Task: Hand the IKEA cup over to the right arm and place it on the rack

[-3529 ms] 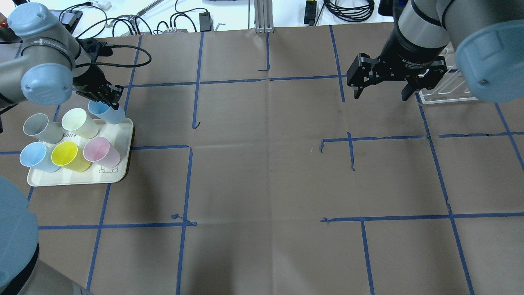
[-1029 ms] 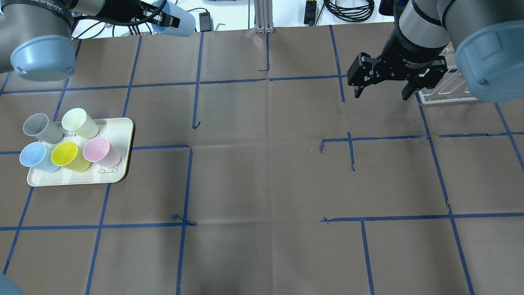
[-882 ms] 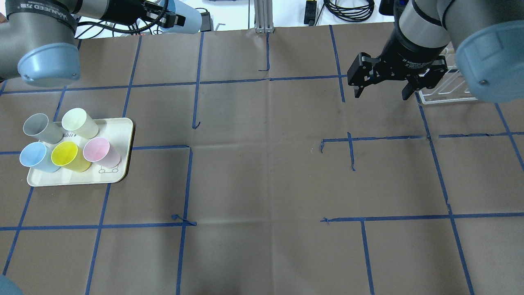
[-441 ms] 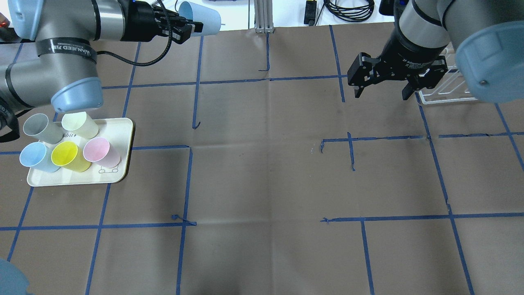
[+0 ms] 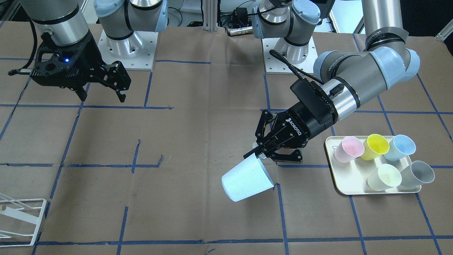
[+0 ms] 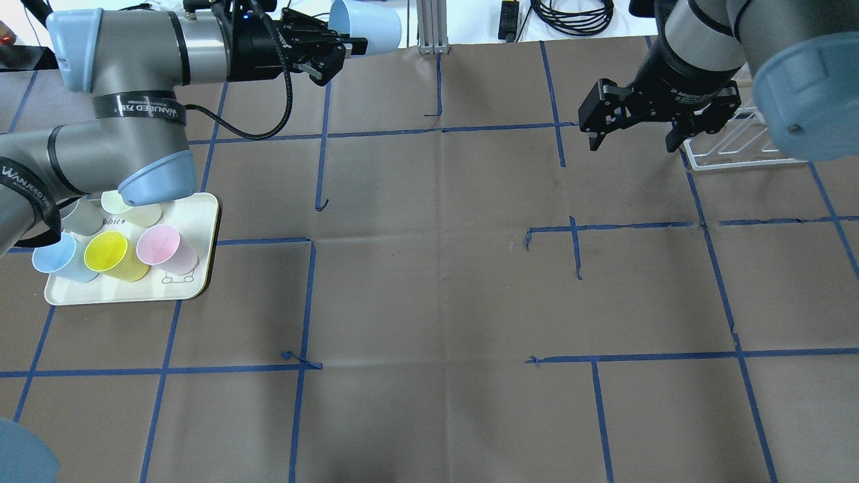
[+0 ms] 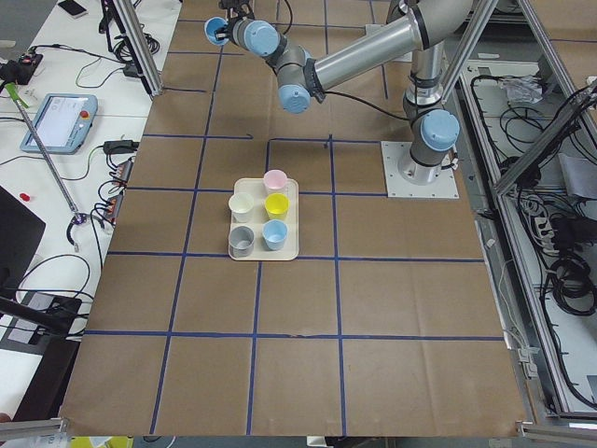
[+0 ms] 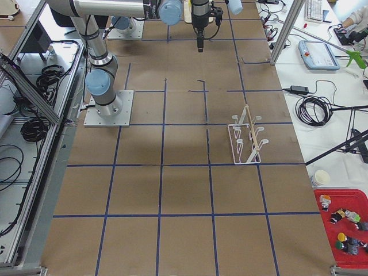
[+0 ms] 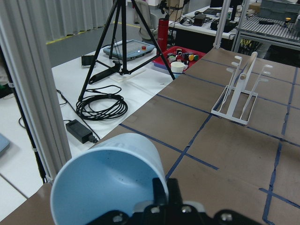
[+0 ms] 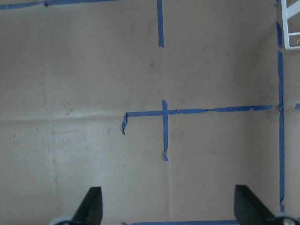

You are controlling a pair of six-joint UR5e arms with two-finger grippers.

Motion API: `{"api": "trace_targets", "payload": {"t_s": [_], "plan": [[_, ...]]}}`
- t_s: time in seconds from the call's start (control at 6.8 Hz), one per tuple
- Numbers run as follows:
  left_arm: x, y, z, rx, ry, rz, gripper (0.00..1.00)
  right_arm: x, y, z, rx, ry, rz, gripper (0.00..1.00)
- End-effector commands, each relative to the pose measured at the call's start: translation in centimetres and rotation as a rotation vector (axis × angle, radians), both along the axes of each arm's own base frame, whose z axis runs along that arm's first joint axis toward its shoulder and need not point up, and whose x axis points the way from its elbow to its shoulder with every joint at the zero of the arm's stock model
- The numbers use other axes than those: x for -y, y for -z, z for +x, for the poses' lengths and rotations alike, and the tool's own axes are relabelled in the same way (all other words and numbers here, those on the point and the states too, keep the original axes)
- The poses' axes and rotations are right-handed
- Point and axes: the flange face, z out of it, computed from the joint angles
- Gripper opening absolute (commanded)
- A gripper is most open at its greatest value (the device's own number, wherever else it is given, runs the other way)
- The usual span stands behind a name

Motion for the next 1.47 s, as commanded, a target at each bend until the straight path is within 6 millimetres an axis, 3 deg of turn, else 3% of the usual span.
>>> {"api": "trace_targets", "payload": {"t_s": [0.0,0.15,0.44,0.74,1.03,1.32], "plan": [[-1.5,2.2,-1.1,-0.057,0.076,-0.079,0.00,2.3,0.2,-2.6,0.098,-0.051,-0.094,1.00],[-2.5,4.0,-1.5,-0.100,0.115,-0.117,0.00,2.9,0.3,-2.8,0.088,-0.056,-0.190,1.00],[-5.1,4.0,-2.7,-0.130,0.174,-0.213,0.00,2.0,3.6,-2.5,0.066,-0.062,-0.411,1.00],[-8.7,4.7,-6.2,-0.119,0.247,-0.343,0.00,1.2,3.7,-0.5,0.231,-0.120,-0.589,1.00],[-9.1,4.8,-6.4,-0.119,0.252,-0.356,0.00,0.2,4.8,1.7,0.590,0.112,-0.482,1.00],[-7.9,5.0,-5.7,-0.137,0.238,-0.295,0.00,-0.6,5.7,1.8,0.768,0.343,-0.464,0.99]]}}
